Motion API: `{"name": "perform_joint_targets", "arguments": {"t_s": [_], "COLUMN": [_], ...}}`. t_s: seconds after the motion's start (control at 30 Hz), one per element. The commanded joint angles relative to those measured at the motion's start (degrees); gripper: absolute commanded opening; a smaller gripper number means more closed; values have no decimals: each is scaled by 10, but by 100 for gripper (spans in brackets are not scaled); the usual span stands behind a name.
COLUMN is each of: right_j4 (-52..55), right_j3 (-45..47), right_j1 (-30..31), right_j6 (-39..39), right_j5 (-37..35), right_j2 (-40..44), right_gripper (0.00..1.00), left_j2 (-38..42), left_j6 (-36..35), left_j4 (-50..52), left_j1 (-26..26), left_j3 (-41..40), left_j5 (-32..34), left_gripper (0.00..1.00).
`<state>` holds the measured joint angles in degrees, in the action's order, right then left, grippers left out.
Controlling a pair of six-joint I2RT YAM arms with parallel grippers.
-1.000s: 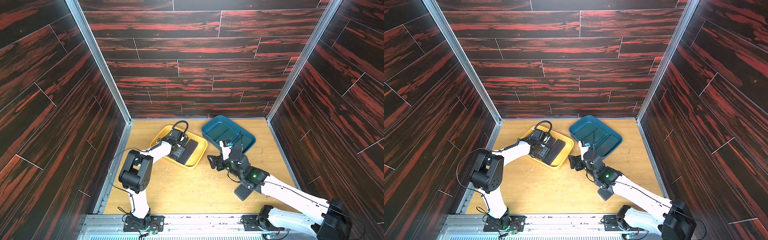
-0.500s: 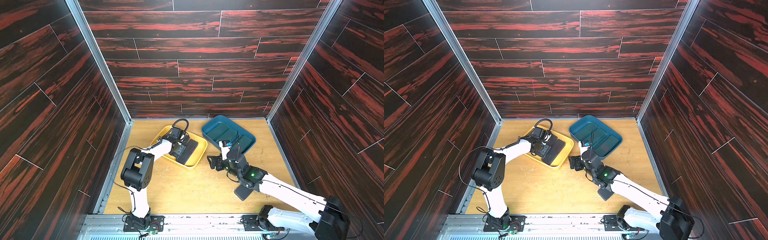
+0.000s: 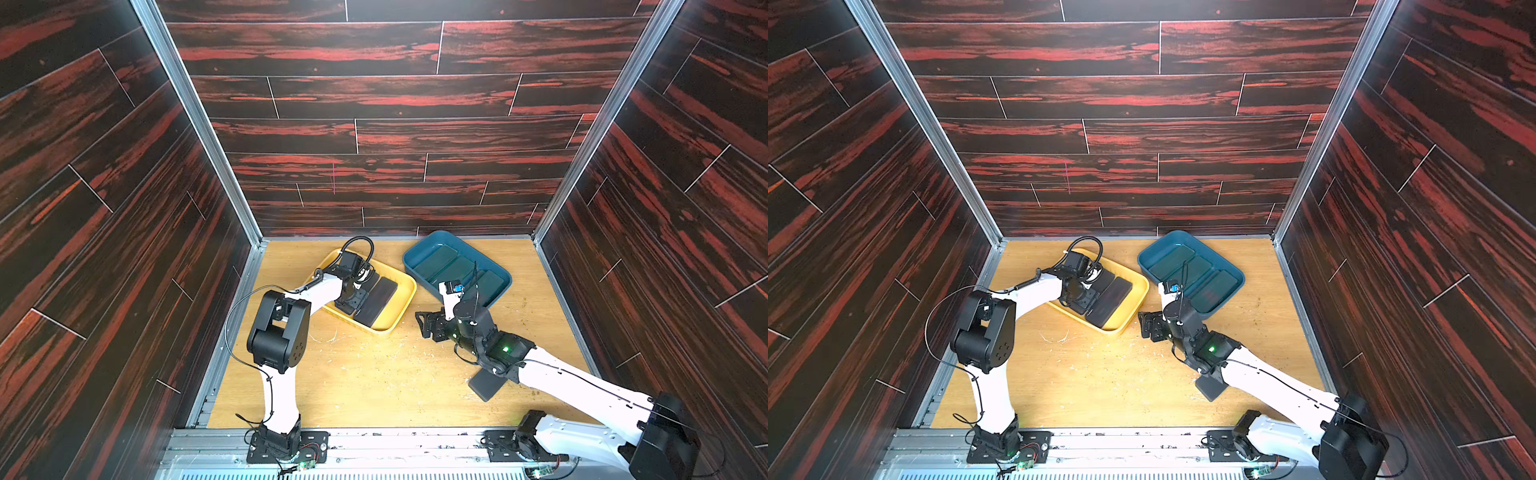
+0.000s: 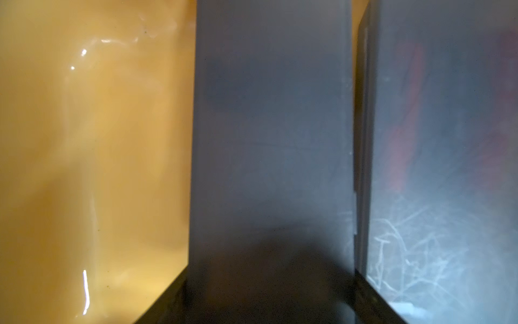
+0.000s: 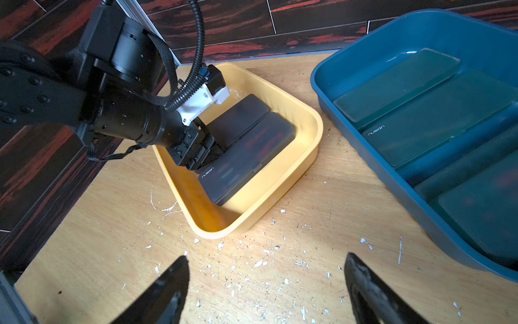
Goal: Place the pencil cases by color into the storage box
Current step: Place the pencil case at the storage box.
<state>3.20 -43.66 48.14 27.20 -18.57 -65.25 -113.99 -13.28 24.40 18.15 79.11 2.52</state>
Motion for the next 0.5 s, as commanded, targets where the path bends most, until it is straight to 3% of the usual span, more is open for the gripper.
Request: {"name": "perform_joint_targets", "arguments": {"t_s": [0.0,0.47], "right_j4": [7,46], "right_j3": [-17,-37], "right_j1": [-2,-10], "right_j6": [5,26], "right_j5": [1,-1], "right_j2": [-6,-14], "right_gripper": [87,88], "left_j2": [-9,-14], "left_j6": [-19,-23], "left_j4": [36,50], "left_j1": [-3,-8], "left_j3": [14,22], "left_j5": [-19,-37], "left_gripper": [67,84]}}
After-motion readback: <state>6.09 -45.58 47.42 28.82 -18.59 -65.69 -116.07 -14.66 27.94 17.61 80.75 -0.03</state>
